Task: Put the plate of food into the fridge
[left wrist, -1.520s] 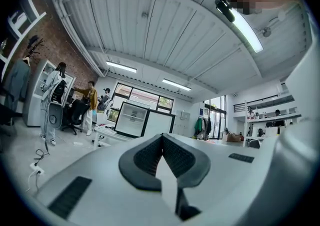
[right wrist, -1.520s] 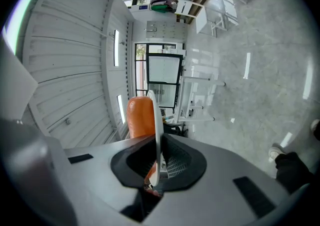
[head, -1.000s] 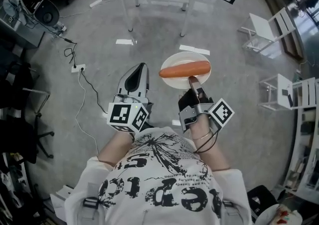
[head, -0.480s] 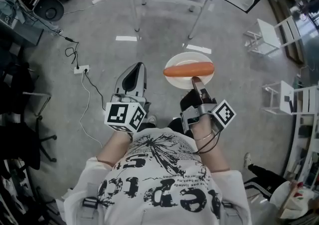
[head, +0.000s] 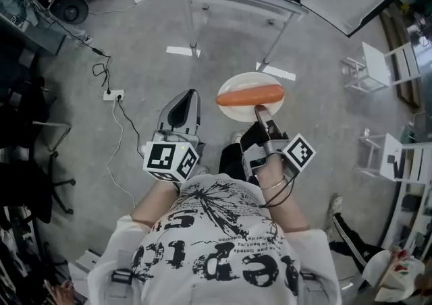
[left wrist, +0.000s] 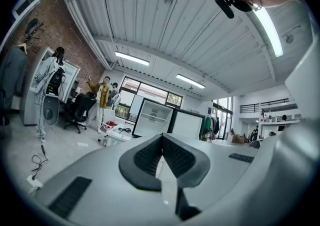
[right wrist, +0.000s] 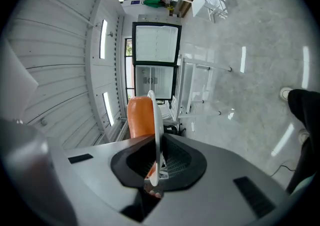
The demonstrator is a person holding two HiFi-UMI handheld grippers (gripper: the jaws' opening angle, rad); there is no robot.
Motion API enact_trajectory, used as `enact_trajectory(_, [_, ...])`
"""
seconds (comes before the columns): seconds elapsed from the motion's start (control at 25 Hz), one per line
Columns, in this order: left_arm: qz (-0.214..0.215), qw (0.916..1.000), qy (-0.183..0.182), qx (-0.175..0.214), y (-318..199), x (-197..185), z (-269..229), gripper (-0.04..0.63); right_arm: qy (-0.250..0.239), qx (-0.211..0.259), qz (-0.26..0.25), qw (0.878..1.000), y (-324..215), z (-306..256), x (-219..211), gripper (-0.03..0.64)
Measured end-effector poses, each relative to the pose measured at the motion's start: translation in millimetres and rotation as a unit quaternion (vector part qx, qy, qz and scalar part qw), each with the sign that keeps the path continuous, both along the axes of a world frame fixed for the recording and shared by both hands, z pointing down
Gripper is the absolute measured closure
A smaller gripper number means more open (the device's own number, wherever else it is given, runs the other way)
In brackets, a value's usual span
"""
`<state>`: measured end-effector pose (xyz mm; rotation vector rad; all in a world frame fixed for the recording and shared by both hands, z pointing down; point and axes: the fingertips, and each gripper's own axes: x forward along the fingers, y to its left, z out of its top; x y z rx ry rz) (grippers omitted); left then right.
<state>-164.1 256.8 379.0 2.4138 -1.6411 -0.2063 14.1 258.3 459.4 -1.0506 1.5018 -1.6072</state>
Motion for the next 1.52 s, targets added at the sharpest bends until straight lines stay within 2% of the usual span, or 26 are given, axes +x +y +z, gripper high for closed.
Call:
enact_trajectory(0.16, [-0.013,0.9998,-0.013,0.011,-60.5,28.2,-4.7,0.588,-0.007,0.009,-0.017,1.0,-64.7,-3.5,21.7,0.591])
enact_trajectory(0.4, [-0.021,0.9993,-0.026,0.017,-172.3,87.7,-11.7,0.588,-0.006,0.017,-0.03,0.999,-179.9,-13.9,77.9,0.591])
enact_trajectory(0.56, [-0.025,0.999,-0.032,0.018,-212.6,121.9,-14.3,0.588,-0.004,0.02,-0.031,0.999,-224.9,-17.7,116.6,0.591])
enact_trajectory(0.72, [-0.021,0.9987,-0.044,0.016,-249.2,140.2,-12.3,0.588,-0.017,0.021,-0.023,0.999,-263.6,-15.1,137.6,0.591])
enact_trajectory(0.88, [-0.015,0.999,-0.039,0.012,-286.4,147.1,-12.0,0.588,-0.017,0.015,-0.015,1.0,-294.6,-11.5,146.9,0.591])
enact_trajectory(1.08, [0.008,0.9993,-0.035,0.012,-350.3,135.6,-10.9,0.588,-0.015,0.012,0.002,1.0,-346.0,-10.5,133.7,0.591])
enact_trajectory(1.2, [0.026,0.9988,-0.036,0.021,-396.4,128.7,-12.0,0.588,-0.014,0.016,0.027,0.999,-380.4,-9.1,130.9,0.591])
enact_trajectory(1.4, [0.063,0.9969,-0.032,0.036,-434.8,123.1,-17.0,0.588,-0.017,0.018,0.076,0.997,-403.4,-5.1,130.7,0.591])
enact_trajectory(1.52, [0.092,0.9948,-0.029,0.034,-497.1,101.1,-21.3,0.588,-0.017,0.015,0.107,0.994,-454.6,-10.3,107.5,0.59])
